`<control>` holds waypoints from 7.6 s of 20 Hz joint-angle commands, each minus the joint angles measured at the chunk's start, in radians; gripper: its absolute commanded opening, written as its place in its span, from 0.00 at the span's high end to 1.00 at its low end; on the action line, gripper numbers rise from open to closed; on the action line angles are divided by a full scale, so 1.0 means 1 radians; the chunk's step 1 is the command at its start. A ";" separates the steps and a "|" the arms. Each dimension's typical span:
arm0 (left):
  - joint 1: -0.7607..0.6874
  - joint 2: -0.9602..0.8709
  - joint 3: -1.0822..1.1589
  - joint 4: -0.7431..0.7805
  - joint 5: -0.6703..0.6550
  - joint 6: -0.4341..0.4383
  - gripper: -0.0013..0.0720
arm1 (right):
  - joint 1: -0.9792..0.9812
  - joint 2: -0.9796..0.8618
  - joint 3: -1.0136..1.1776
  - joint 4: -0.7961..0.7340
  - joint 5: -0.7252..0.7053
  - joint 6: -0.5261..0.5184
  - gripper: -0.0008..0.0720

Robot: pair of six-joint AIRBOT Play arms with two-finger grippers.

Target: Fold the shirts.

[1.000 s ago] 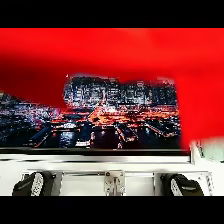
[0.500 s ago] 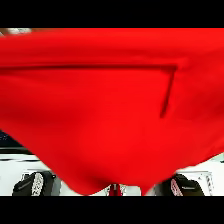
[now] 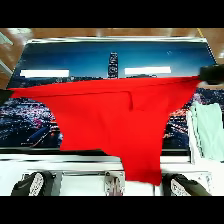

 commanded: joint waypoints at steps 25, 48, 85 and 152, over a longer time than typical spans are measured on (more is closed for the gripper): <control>-0.350 -0.982 0.133 -0.025 0.536 0.193 0.94 | 0.032 -0.617 -0.090 0.291 -0.368 0.060 0.92; -0.008 -0.756 0.024 0.268 -0.219 0.019 0.23 | -0.271 -0.260 -0.274 0.180 0.241 -0.035 0.15; -0.084 -0.716 -0.461 0.002 0.021 0.186 0.93 | -0.348 -0.140 -1.072 0.732 -0.217 -0.259 0.16; -0.678 -1.098 0.581 -0.087 0.184 -0.072 0.93 | -0.086 -0.532 0.053 0.821 0.090 -0.105 0.92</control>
